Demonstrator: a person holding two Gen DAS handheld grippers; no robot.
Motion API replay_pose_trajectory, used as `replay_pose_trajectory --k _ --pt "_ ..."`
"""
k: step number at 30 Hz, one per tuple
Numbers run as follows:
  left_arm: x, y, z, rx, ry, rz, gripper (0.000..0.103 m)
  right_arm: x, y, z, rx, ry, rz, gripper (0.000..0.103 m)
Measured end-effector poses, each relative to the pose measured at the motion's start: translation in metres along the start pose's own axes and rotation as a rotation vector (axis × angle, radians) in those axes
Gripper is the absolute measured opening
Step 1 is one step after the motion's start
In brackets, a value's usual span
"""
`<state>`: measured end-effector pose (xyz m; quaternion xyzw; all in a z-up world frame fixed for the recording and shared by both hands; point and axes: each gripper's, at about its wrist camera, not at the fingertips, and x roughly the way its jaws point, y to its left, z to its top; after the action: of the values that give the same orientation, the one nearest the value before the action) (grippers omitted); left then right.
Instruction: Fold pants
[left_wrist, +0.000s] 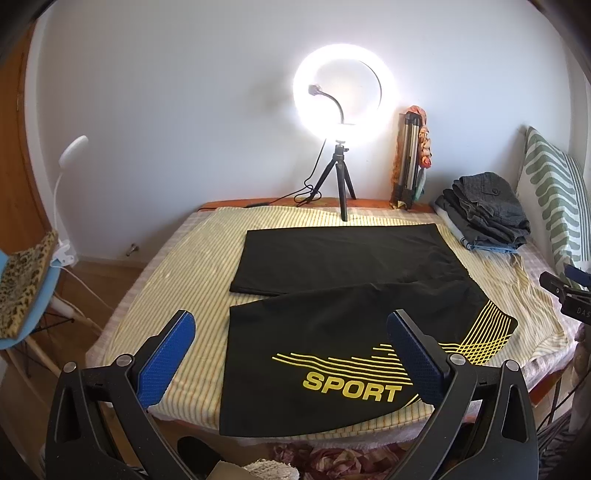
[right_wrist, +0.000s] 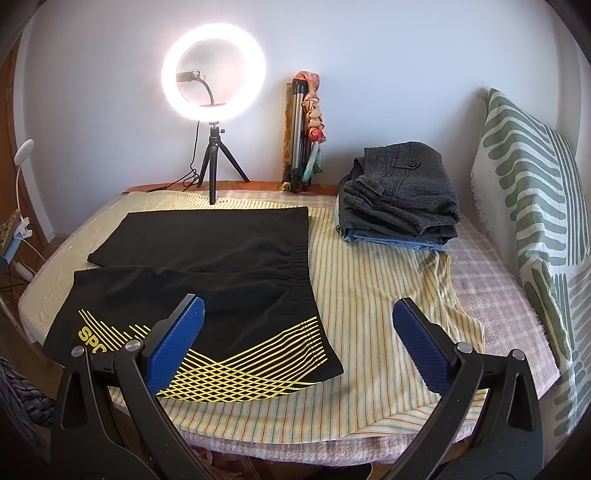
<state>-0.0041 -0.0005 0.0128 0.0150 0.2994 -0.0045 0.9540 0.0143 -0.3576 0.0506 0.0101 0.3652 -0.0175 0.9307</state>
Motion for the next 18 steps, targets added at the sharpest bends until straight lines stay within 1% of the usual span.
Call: replay_pose_trajectory --k 18 --pt "0.0001 -0.0019 -0.0003 -0.009 -0.001 -0.007 0.103 -0.0009 -0.0033 -0.0001 0.005 -0.006 0.004 0.103"
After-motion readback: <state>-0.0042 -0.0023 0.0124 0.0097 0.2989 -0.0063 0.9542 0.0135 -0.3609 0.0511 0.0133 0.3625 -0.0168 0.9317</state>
